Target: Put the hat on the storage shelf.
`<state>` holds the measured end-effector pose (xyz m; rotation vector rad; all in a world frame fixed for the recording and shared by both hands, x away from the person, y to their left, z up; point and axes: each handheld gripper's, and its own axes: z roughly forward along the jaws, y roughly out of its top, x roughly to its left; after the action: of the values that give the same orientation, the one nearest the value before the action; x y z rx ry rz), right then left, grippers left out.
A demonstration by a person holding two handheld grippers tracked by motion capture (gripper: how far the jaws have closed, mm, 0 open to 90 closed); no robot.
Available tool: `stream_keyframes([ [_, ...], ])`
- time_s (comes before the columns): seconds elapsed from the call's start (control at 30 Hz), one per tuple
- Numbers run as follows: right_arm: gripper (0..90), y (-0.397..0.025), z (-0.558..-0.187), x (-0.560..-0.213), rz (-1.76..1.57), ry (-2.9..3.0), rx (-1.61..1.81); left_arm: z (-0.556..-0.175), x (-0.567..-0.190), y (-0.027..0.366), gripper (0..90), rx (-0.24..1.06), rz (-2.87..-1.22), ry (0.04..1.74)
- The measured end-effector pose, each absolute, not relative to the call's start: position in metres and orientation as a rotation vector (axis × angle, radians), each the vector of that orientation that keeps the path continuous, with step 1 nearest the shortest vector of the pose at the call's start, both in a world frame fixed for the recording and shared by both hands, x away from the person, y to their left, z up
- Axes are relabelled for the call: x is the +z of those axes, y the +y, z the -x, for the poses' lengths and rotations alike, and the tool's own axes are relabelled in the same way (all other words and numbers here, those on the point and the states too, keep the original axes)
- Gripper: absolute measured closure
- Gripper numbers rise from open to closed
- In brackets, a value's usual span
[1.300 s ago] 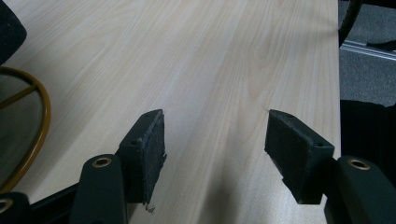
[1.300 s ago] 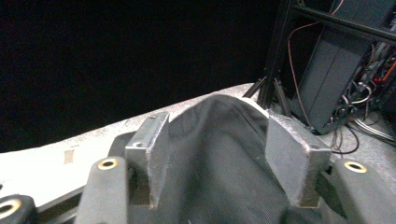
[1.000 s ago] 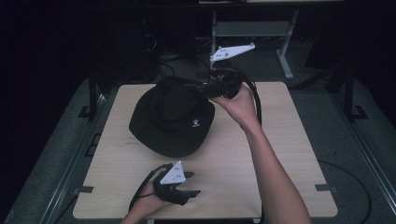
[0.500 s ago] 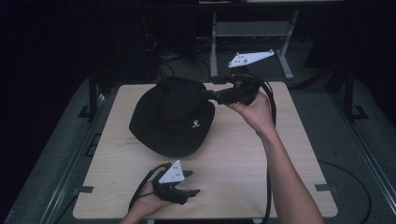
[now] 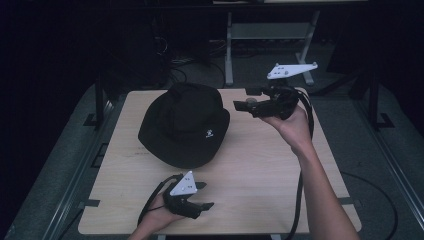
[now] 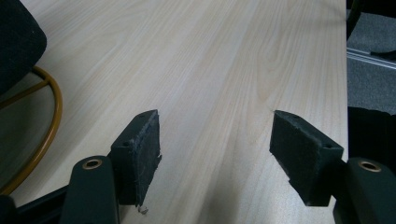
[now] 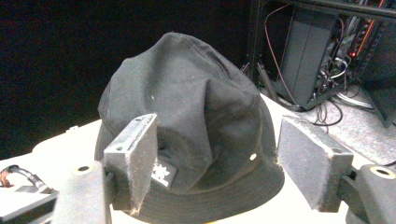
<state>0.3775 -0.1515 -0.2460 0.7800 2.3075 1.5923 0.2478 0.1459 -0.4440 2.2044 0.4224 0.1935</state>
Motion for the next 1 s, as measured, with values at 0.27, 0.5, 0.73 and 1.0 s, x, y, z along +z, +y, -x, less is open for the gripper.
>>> stream_keyframes([
  [0.27, 27.9, -0.169, -0.370, -0.259, -0.821, 2.313, 1.575, -0.249, -0.444, 0.146, 31.3, 0.196, -2.204, 0.428],
  [0.5, 27.1, -0.183, -0.365, -0.274, -0.861, 2.327, 1.555, -0.250, -0.445, 0.146, 31.1, 0.196, -2.203, 0.427],
  [0.73, 26.5, -0.194, -0.359, -0.287, -0.887, 2.330, 1.547, -0.250, -0.444, 0.146, 30.4, 0.198, -2.208, 0.428],
  [1.0, 25.2, -0.205, -0.351, -0.298, -0.921, 2.325, 1.551, -0.251, -0.444, 0.148, 29.2, 0.200, -2.204, 0.441],
])
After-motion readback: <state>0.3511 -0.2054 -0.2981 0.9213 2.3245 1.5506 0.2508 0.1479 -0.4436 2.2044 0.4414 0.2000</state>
